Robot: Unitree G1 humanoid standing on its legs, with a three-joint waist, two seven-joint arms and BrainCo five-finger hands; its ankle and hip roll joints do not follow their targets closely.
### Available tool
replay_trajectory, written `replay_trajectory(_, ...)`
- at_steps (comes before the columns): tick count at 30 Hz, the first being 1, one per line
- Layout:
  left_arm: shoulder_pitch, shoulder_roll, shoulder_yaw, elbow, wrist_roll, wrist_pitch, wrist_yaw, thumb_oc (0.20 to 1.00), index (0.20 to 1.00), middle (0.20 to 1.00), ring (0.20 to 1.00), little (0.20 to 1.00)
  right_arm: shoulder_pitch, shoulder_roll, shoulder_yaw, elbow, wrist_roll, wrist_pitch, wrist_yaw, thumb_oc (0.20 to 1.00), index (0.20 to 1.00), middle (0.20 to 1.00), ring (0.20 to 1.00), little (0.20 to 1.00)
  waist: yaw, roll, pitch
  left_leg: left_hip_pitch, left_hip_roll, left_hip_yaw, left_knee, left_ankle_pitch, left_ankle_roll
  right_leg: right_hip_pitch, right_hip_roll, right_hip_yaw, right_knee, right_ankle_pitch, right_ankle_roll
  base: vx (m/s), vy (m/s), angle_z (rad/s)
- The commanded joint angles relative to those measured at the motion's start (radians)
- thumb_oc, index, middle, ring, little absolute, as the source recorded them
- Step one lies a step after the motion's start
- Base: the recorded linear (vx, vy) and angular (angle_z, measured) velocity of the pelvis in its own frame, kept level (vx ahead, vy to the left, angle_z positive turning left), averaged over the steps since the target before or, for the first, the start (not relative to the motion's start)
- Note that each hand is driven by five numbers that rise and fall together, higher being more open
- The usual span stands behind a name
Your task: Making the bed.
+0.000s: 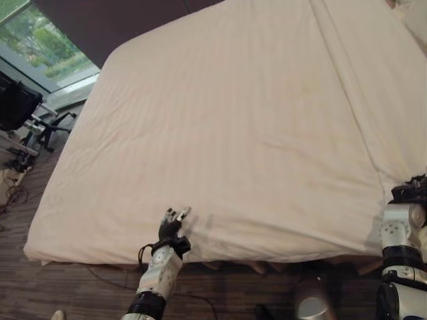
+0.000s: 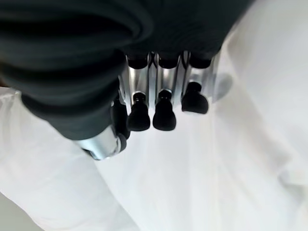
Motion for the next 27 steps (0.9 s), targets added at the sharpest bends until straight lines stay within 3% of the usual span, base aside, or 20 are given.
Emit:
replay_trajectory(1, -0.013, 0.012, 0.014, 0.078, 0.003, -0.009, 0.016, 1.000, 1.000, 1.000, 1.000, 1.000, 0.260, 0.020, -0.117, 0.260, 0.049, 0.072, -0.064, 0.200, 0.200, 0.200, 0.200, 0.200, -0.088, 0.014, -0.015, -0.045, 0.100, -0.010, 0.012, 0.044, -0.056, 0.058, -0.068, 0.058, 0.020, -0.175, 0.054, -0.02, 0.054, -0.08)
replay_trajectory(4, -0.019, 0.014, 0.022, 0.082, 0.011, -0.007, 0.023, 1.000, 1.000, 1.000, 1.000, 1.000, 0.289, 0.019, -0.113, 0.287, 0.037, 0.094, -0.056, 0.200, 0.200, 0.200, 0.200, 0.200, -0.093, -0.003, -0.014, -0.036, 0.101, -0.004, 0.012, 0.041, -0.055, 0.061, -0.065, 0.063, 0.020, -0.171, 0.055, -0.01, 0.028, -0.13)
replay_trajectory(9, 0.001, 0.028, 0.052, 0.079, 0.021, 0.001, 0.032, 1.000, 1.000, 1.000, 1.000, 1.000, 0.373, 0.027, -0.127, 0.353, 0.023, 0.135, -0.034, 0.200, 0.200, 0.200, 0.200, 0.200, -0.078, -0.074, -0.020, -0.012, 0.109, 0.003, 0.012, 0.038, -0.053, 0.078, -0.052, 0.070, 0.020, -0.165, 0.056, -0.01, 0.013, -0.08)
replay_trajectory(12, 0.009, 0.032, 0.061, 0.072, 0.026, 0.002, 0.035, 1.000, 1.000, 1.000, 1.000, 1.000, 0.386, 0.029, -0.128, 0.374, 0.019, 0.146, -0.026, 0.200, 0.200, 0.200, 0.200, 0.200, -0.068, -0.098, -0.025, -0.005, 0.112, 0.006, 0.012, 0.036, -0.053, 0.084, -0.049, 0.071, 0.020, -0.162, 0.057, 0.00, 0.013, -0.03)
replay_trajectory(13, 0.023, 0.035, 0.074, 0.056, 0.023, -0.002, 0.043, 1.000, 1.000, 1.000, 1.000, 1.000, 0.398, 0.036, -0.125, 0.366, 0.017, 0.147, -0.020, 0.200, 0.200, 0.200, 0.200, 0.200, -0.053, -0.124, -0.032, 0.000, 0.115, 0.008, 0.012, 0.037, -0.053, 0.089, -0.045, 0.070, 0.020, -0.158, 0.058, 0.00, 0.018, -0.06)
replay_trajectory(15, 0.032, 0.037, 0.079, 0.045, 0.021, -0.004, 0.043, 1.000, 1.000, 1.000, 1.000, 1.000, 0.402, 0.037, -0.127, 0.376, 0.016, 0.151, -0.015, 0.200, 0.200, 0.200, 0.200, 0.200, -0.044, -0.138, -0.037, 0.004, 0.116, 0.007, 0.012, 0.037, -0.053, 0.093, -0.043, 0.071, 0.020, -0.157, 0.059, 0.00, 0.014, -0.16)
replay_trajectory(16, 0.043, 0.041, 0.086, 0.035, 0.023, -0.003, 0.043, 1.000, 1.000, 1.000, 1.000, 1.000, 0.402, 0.040, -0.125, 0.380, 0.021, 0.150, -0.015, 0.200, 0.200, 0.200, 0.200, 0.200, -0.029, -0.164, -0.045, 0.009, 0.120, 0.009, 0.012, 0.037, -0.053, 0.099, -0.039, 0.068, 0.020, -0.155, 0.060, 0.00, 0.030, -0.34)
replay_trajectory(22, 0.088, 0.049, 0.104, -0.067, 0.028, -0.009, 0.046, 1.000, 1.000, 1.000, 1.000, 1.000, 0.392, 0.042, -0.075, 0.284, -0.039, 0.152, -0.003, 0.200, 0.200, 0.200, 0.200, 0.200, 0.021, -0.237, -0.078, 0.017, 0.132, 0.002, 0.012, 0.040, -0.057, 0.116, -0.033, 0.056, 0.020, -0.146, 0.065, -0.01, 0.020, -0.22)
replay_trajectory(24, 0.094, 0.054, 0.106, -0.111, 0.049, -0.007, 0.048, 1.000, 1.000, 1.000, 1.000, 1.000, 0.386, 0.030, -0.012, 0.191, -0.135, 0.161, 0.008, 1.000, 1.000, 1.000, 1.000, 1.000, 0.038, -0.264, -0.091, 0.017, 0.134, 0.000, 0.012, 0.043, -0.058, 0.118, -0.028, 0.054, 0.020, -0.141, 0.066, -0.04, 0.011, -0.01)
replay_trajectory(25, 0.099, 0.059, 0.113, -0.155, 0.067, -0.009, 0.054, 1.000, 1.000, 1.000, 1.000, 1.000, 0.385, 0.025, 0.039, 0.122, -0.218, 0.174, 0.010, 1.000, 1.000, 1.000, 1.000, 1.000, 0.047, -0.281, -0.097, 0.019, 0.136, -0.003, 0.012, 0.044, -0.058, 0.122, -0.028, 0.051, 0.020, -0.138, 0.066, -0.03, 0.005, 0.02)
replay_trajectory(27, 0.107, 0.062, 0.113, -0.180, 0.089, -0.004, 0.054, 1.000, 1.000, 1.000, 1.000, 1.000, 0.384, 0.029, 0.050, 0.067, -0.243, 0.165, 0.005, 1.000, 1.000, 1.000, 1.000, 1.000, 0.053, -0.291, -0.106, 0.019, 0.137, -0.005, 0.012, 0.044, -0.058, 0.123, -0.026, 0.050, 0.020, -0.137, 0.066, 0.00, -0.002, 0.02)
